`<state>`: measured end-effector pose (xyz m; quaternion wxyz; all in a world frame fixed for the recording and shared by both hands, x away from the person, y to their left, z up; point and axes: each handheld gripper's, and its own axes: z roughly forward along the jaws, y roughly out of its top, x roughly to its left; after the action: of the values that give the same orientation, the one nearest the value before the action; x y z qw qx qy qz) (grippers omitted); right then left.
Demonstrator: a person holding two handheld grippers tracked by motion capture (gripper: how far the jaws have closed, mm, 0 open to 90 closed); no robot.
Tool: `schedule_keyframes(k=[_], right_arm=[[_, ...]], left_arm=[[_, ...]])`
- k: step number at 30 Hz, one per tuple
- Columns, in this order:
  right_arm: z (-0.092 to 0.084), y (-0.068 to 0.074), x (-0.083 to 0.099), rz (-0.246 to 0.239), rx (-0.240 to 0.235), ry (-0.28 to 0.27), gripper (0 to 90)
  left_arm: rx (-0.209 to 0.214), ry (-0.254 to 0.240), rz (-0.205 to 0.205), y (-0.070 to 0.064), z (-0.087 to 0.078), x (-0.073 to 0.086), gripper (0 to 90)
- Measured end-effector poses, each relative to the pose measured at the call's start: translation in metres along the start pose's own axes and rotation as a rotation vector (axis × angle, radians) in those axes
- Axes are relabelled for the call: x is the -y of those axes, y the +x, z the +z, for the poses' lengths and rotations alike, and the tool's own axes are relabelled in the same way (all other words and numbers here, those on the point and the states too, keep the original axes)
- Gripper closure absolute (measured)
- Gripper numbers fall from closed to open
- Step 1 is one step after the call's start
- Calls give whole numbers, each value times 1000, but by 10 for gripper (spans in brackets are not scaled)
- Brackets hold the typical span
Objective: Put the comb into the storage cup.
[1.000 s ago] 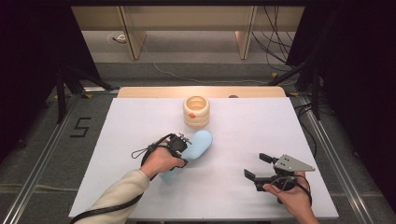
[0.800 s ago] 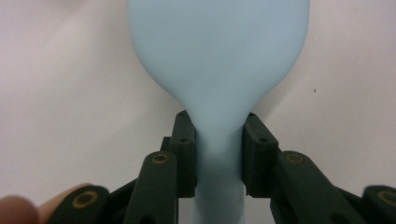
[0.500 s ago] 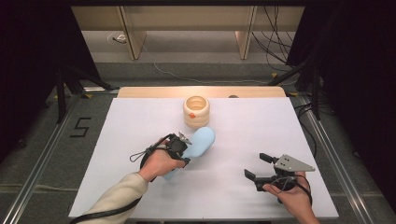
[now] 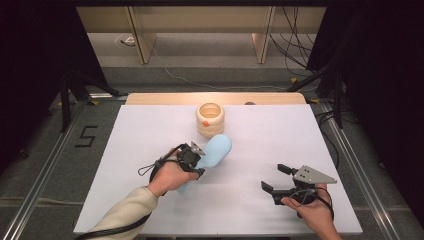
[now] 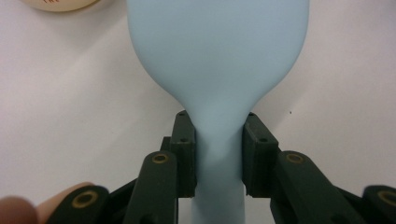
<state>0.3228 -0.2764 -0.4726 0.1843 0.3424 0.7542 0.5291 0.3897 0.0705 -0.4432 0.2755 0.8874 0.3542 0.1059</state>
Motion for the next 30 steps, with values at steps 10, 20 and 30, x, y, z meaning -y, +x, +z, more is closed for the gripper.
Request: schedule_keyframes(k=[10, 20, 30], right_arm=[[3, 1, 0, 6, -1, 3, 117], [11, 6, -4, 20, -9, -4, 108], [19, 8, -10, 27, -8, -18, 94]], left_arm=[[-6, -32, 5, -1, -4, -1, 696], [-3, -51, 13, -4, -8, -2, 696], [-4, -62, 17, -6, -8, -3, 696]])
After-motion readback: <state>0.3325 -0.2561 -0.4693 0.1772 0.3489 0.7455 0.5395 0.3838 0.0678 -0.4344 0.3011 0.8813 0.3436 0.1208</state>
